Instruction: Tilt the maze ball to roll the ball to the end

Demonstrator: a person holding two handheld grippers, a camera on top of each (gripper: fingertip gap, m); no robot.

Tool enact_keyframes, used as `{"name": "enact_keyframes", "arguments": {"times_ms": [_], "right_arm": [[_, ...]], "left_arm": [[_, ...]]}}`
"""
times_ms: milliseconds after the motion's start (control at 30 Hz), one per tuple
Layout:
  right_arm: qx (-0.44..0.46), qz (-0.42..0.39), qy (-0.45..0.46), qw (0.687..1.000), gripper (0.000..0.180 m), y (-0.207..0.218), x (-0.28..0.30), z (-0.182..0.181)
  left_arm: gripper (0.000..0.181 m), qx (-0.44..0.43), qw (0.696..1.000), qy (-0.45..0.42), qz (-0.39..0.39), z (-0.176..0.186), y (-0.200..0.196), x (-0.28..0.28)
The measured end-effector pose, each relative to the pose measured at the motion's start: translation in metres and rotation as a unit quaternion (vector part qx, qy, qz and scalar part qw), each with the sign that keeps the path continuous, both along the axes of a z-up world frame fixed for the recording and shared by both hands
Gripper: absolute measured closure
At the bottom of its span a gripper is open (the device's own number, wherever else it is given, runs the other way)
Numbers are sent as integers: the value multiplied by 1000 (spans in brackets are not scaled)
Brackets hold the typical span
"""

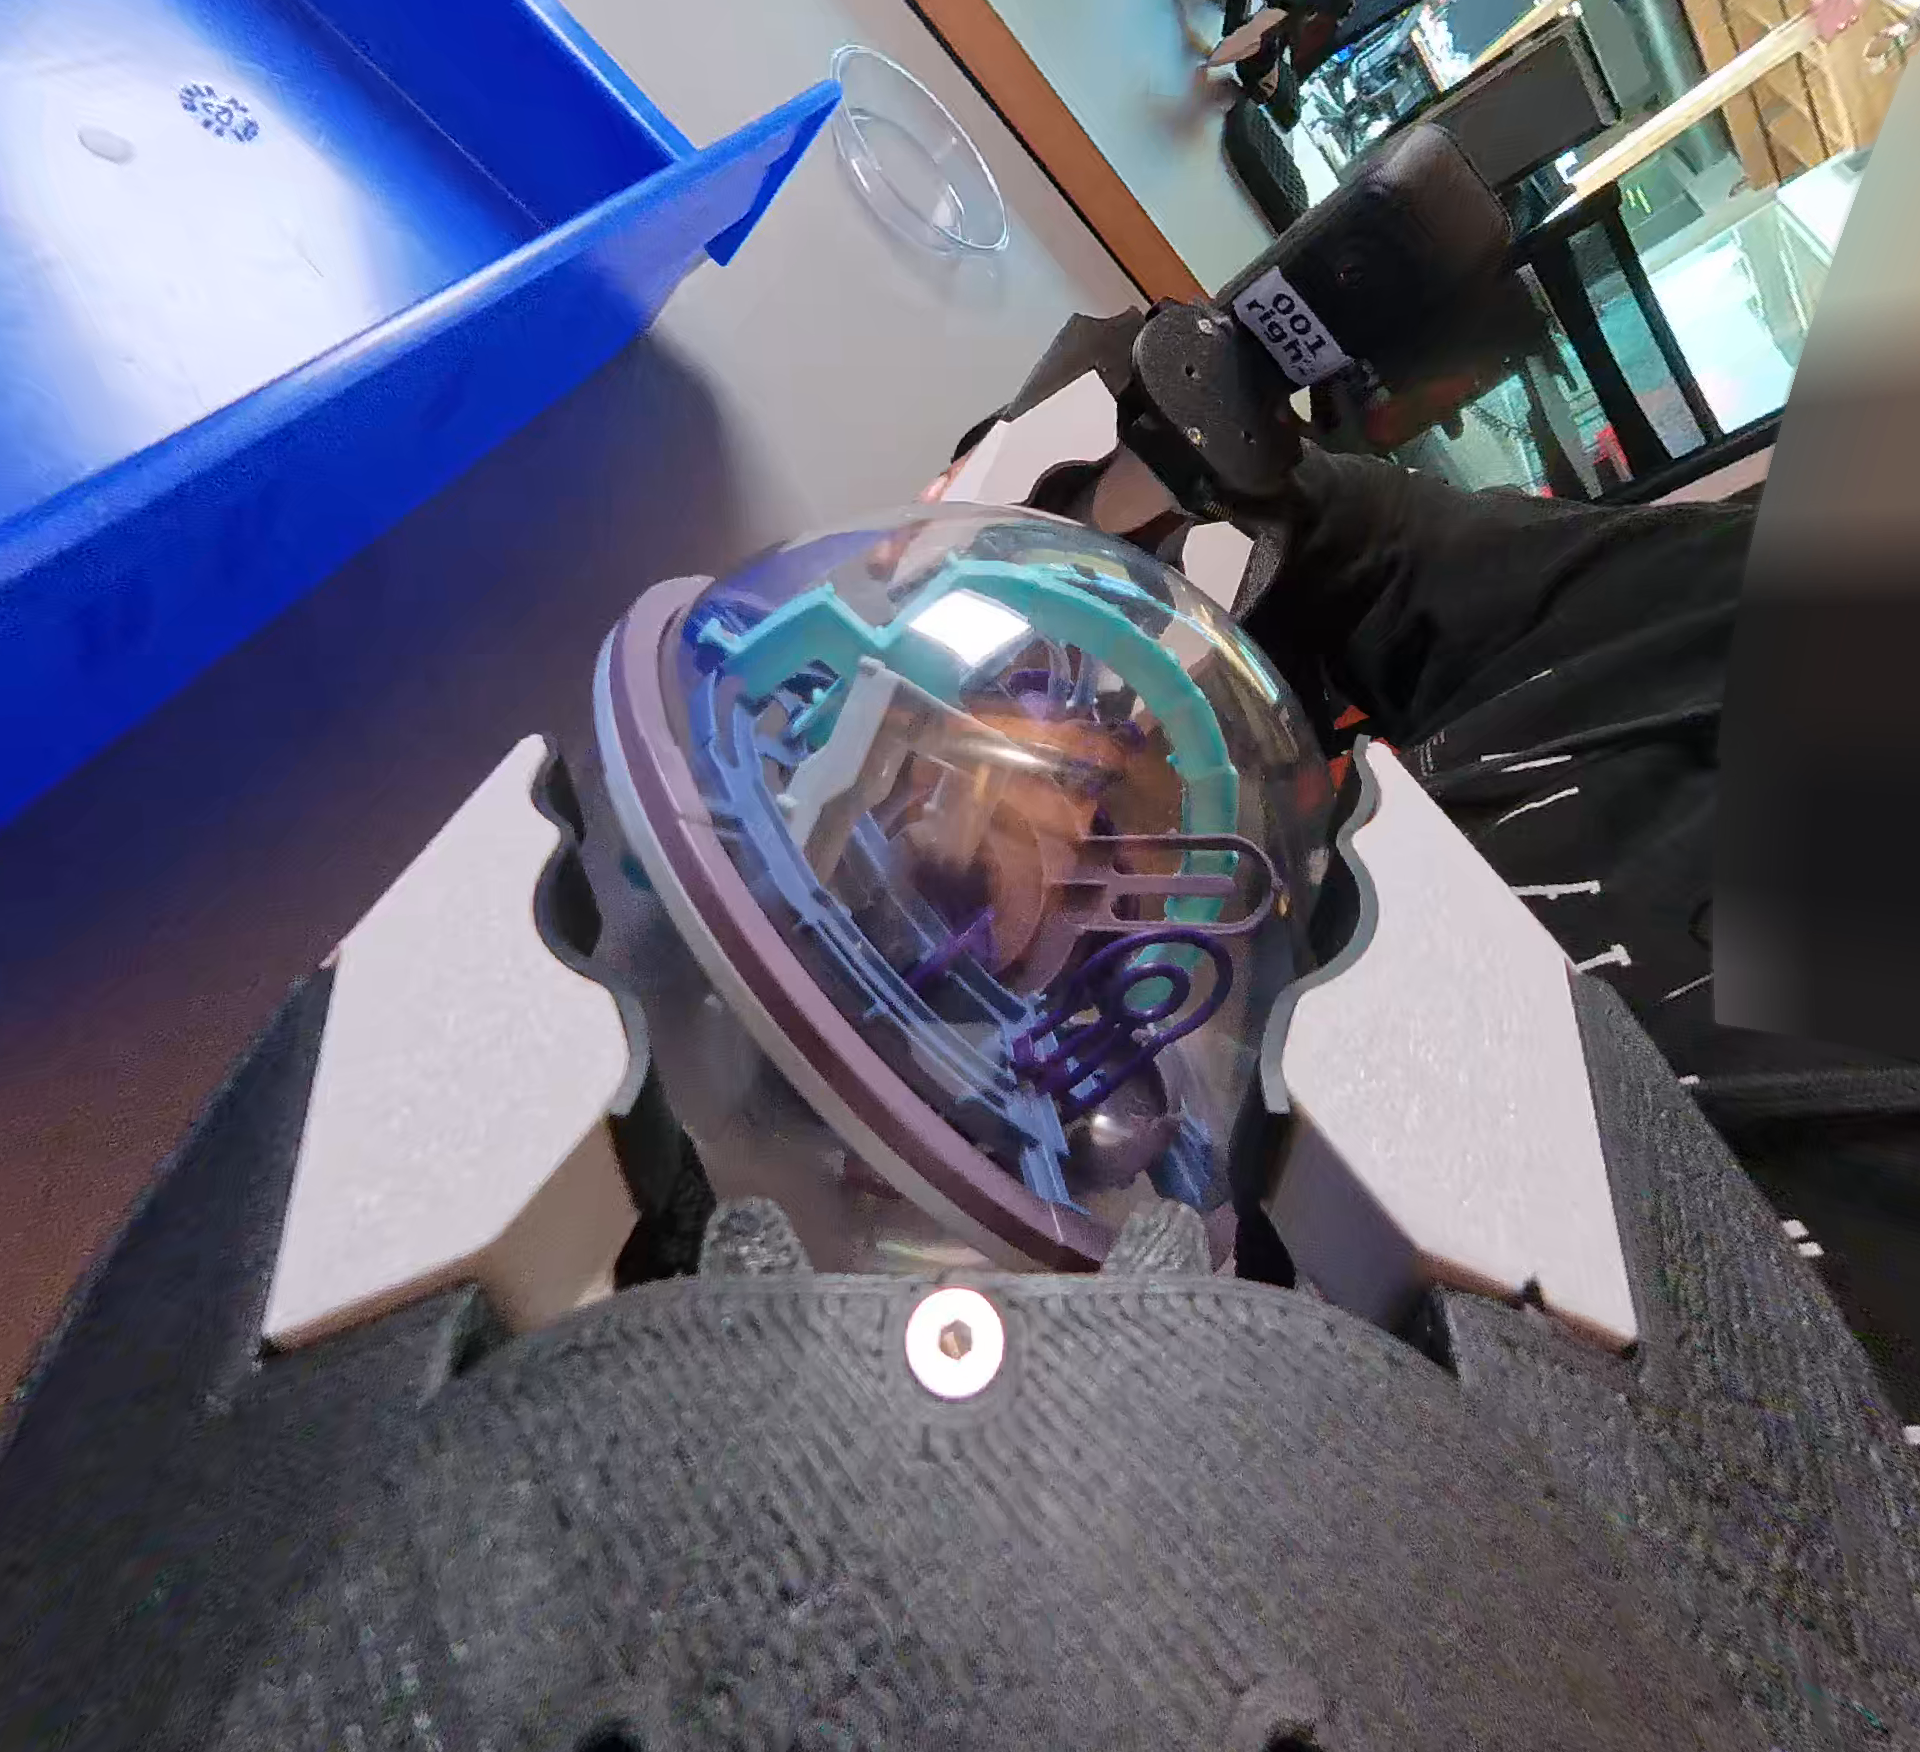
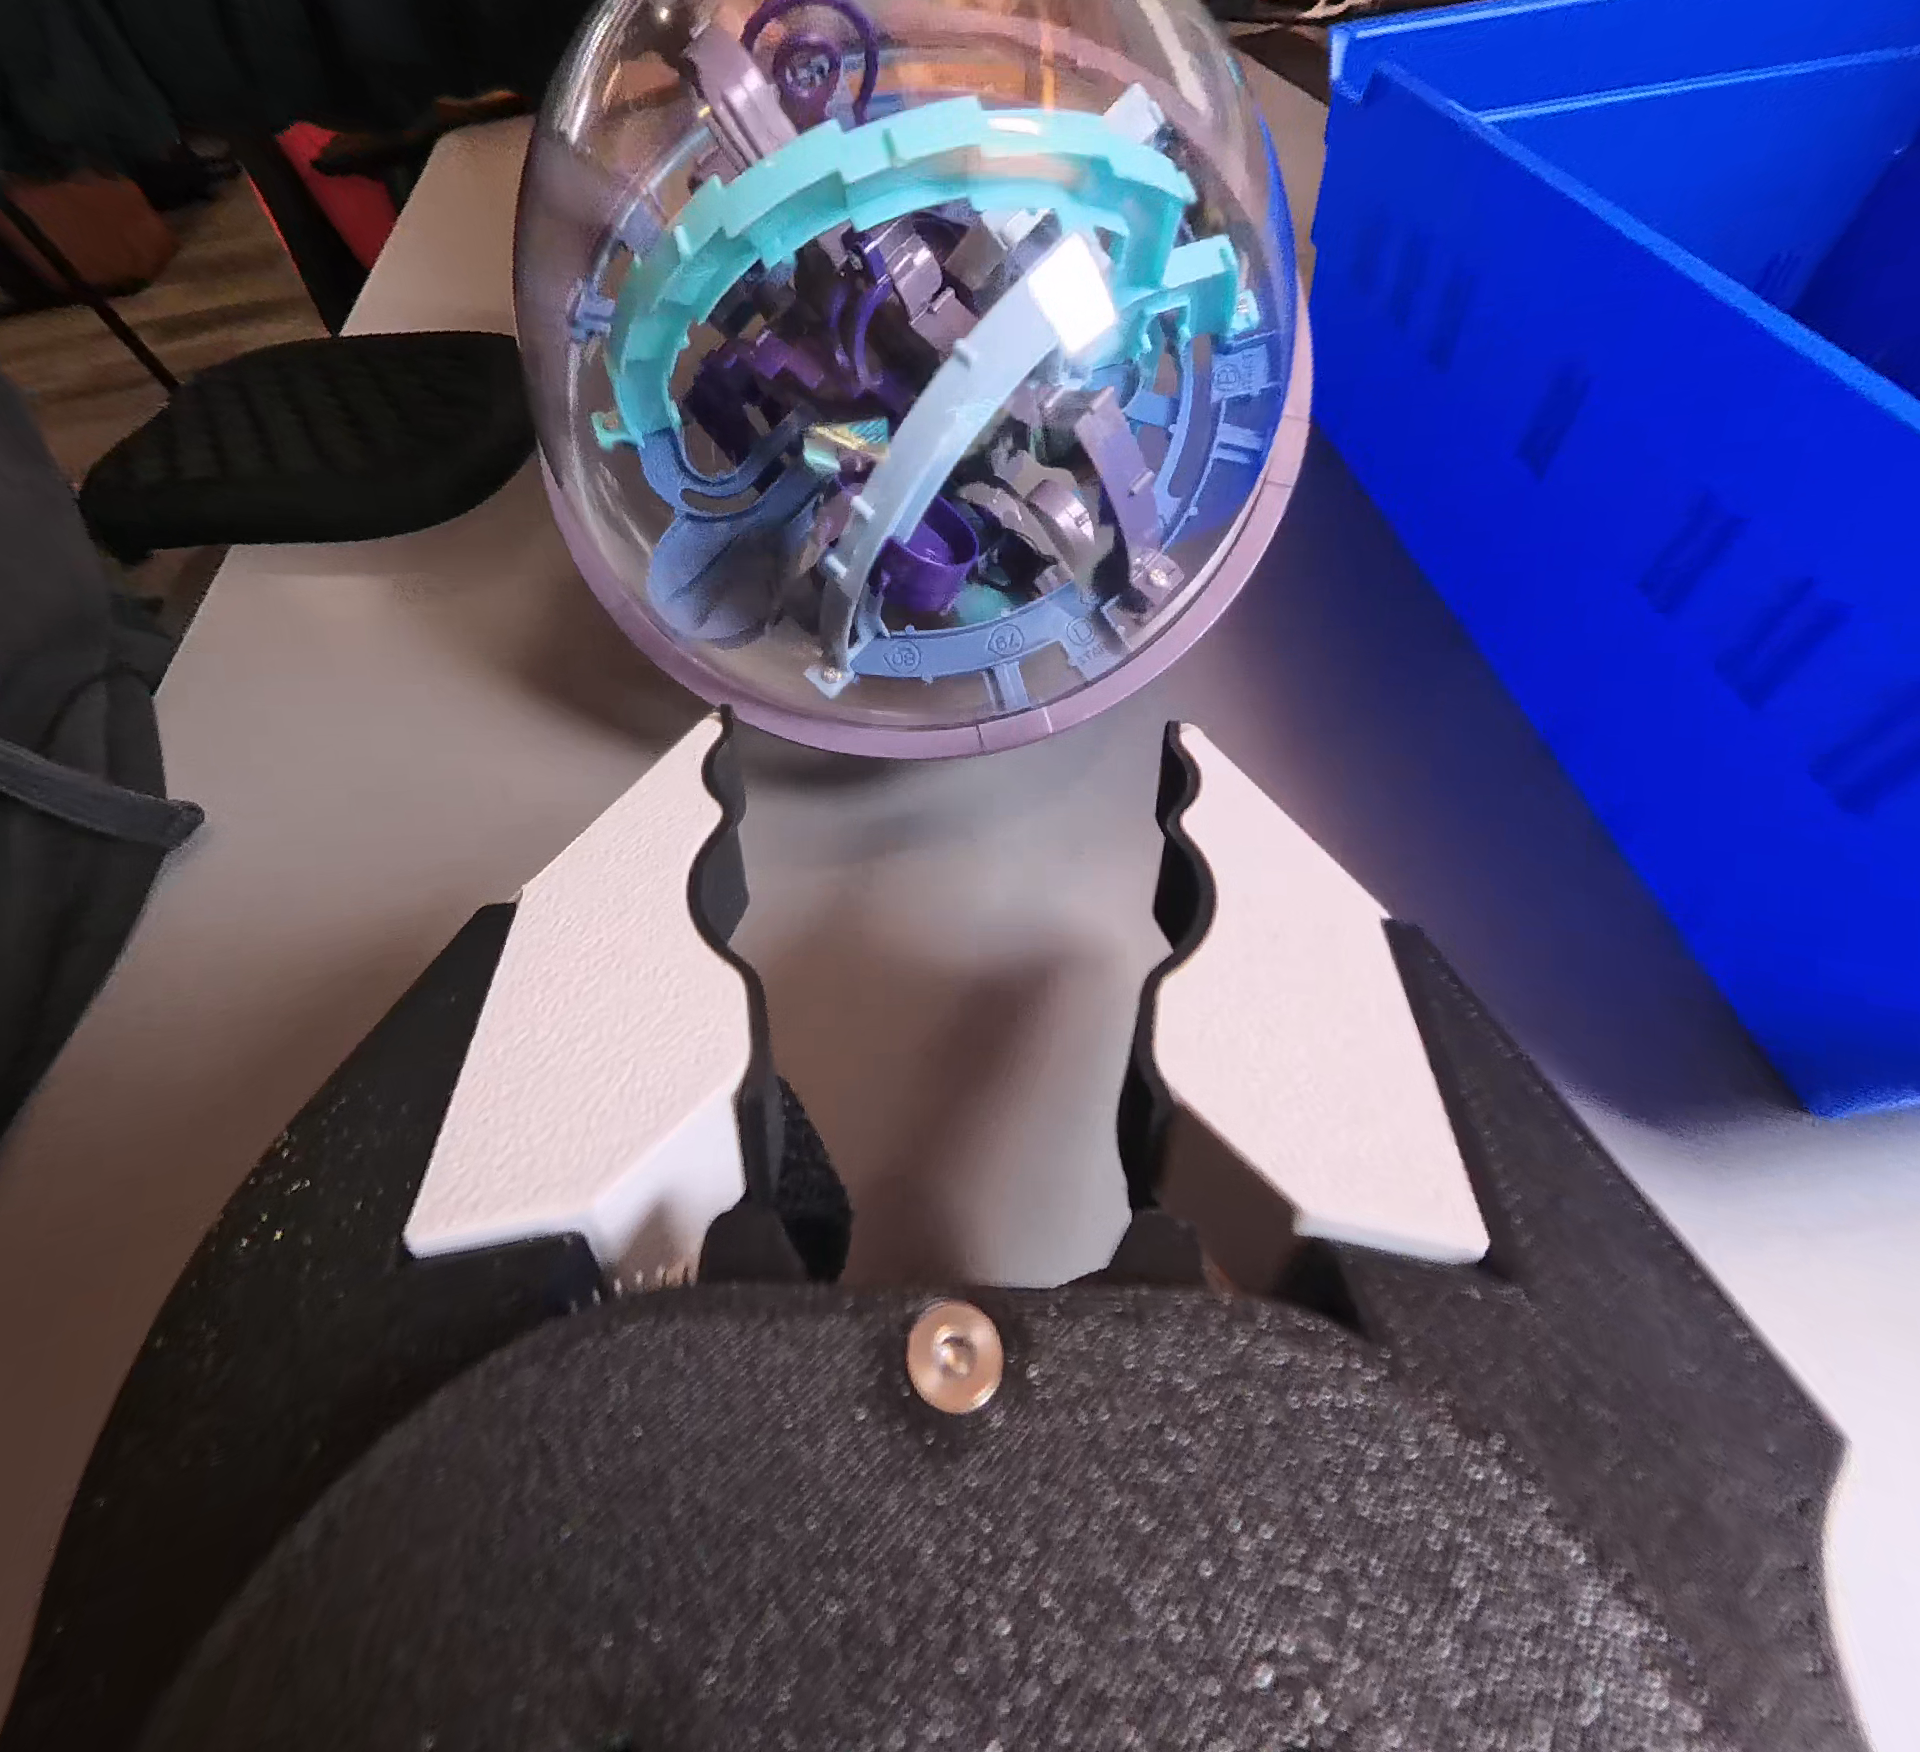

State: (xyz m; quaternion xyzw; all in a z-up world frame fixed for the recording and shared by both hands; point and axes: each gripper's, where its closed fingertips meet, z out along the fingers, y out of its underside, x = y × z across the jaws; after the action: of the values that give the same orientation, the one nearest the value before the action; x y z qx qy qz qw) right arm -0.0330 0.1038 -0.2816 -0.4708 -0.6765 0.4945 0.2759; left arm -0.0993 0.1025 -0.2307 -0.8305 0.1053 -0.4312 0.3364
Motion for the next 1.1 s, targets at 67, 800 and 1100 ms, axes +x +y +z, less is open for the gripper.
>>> {"name": "enact_keyframes", "arguments": {"times_ms": [67, 800, 1100], "right_arm": [[6, -4, 6, 1000, 102, 0, 0, 3], [1, -82, 100, 992, 92, -5, -14, 80], [49, -99, 59, 992, 77, -9, -4, 42]], "left_arm": [[41, 22, 1000, 0, 1, 2, -6, -1], [49, 179, 975, -70, 113, 7, -29, -22], [45, 190, 974, 68, 102, -15, -32, 4]]}}
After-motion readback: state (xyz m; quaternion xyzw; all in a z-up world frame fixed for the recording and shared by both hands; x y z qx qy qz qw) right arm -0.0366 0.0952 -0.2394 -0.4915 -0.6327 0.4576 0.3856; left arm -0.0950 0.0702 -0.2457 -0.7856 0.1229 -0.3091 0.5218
